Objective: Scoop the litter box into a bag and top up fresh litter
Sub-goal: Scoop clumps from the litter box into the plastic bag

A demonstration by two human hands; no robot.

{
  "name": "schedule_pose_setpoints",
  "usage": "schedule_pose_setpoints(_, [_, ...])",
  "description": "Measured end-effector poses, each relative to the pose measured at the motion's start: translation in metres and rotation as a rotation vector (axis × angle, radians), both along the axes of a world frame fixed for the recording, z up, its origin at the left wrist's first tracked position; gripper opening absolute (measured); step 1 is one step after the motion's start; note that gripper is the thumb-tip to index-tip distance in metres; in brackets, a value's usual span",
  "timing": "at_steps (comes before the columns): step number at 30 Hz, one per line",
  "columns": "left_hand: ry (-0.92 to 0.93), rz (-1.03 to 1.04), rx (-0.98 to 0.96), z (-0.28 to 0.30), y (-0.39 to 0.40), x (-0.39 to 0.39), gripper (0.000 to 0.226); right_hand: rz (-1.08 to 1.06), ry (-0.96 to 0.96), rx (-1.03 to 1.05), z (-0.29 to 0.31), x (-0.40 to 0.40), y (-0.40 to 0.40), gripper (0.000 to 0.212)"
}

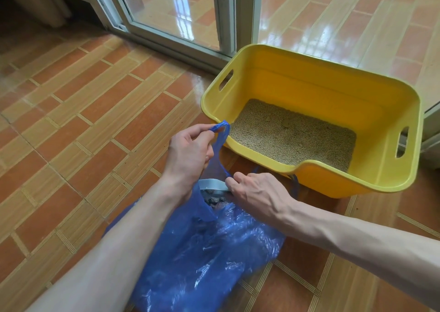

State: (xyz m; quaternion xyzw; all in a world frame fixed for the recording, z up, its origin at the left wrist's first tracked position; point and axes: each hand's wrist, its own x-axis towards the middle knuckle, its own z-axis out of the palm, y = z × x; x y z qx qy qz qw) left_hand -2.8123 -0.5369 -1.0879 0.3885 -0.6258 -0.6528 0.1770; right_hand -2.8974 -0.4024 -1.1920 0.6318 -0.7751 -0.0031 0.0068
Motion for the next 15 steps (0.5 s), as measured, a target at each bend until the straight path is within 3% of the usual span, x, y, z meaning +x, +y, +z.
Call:
schedule_pose_setpoints(10, [-0.008, 0.004, 0.003, -0.001, -0.001, 0.001, 0.023, -0.11, -0.166, -0.048, 0.028, -0.016, 0.004, 0.032])
schedule_pose_setpoints(15, [0.003, 0.036, 0.012, -0.001, -0.005, 0.002, 0.024, -0.196, -0.109, -0.074, 0.068, -0.038, 0.025, 0.035])
